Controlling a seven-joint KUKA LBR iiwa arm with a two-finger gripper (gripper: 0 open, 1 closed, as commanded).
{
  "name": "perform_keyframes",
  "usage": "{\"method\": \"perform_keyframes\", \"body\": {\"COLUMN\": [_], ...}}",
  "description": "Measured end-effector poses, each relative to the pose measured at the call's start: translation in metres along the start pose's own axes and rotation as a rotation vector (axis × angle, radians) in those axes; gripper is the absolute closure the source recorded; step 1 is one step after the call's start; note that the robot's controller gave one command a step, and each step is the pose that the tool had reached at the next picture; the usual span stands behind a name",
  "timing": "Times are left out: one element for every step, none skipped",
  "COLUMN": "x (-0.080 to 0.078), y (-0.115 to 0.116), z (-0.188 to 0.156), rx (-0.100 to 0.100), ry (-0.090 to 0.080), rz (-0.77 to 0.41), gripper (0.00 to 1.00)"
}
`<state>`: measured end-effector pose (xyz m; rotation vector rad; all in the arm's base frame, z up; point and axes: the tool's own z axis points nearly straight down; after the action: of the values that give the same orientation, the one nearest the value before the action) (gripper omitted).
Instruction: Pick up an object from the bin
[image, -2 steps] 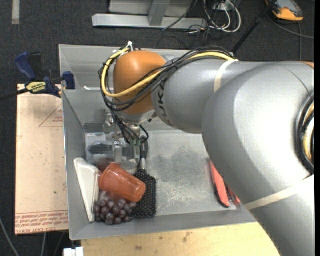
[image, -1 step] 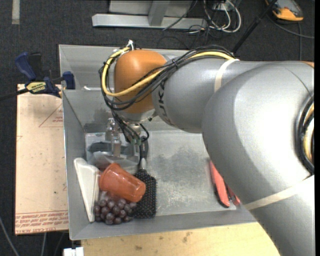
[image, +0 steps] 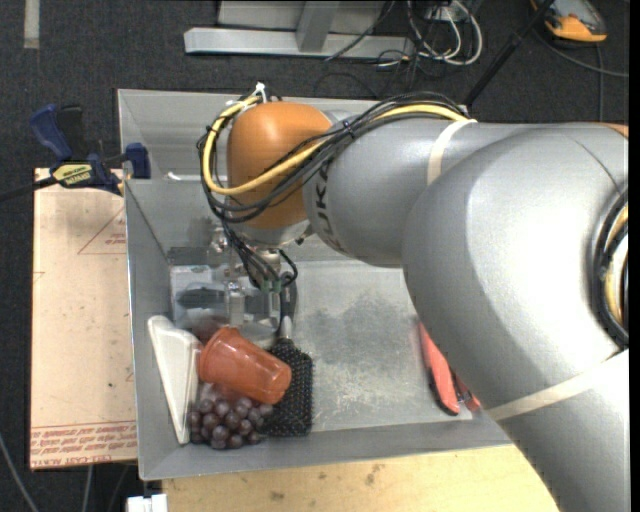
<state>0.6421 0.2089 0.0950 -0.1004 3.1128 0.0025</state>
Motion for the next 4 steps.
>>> {"method": "perform_keyframes", "body": {"x": [0.000, 0.008, 0.012, 0.012], "y": [0.000, -0.017, -0.016, -0.016], "z": [0.000, 0.010, 0.014, 0.014], "rx": [0.000, 0.002, 0.000, 0.000], "ry": [0.000, -0.018, -0.006, -0.005], "rz": [0.000, -0.288, -0.292, -0.293], "gripper": [0.00, 1.00, 0.00, 0.00]}}
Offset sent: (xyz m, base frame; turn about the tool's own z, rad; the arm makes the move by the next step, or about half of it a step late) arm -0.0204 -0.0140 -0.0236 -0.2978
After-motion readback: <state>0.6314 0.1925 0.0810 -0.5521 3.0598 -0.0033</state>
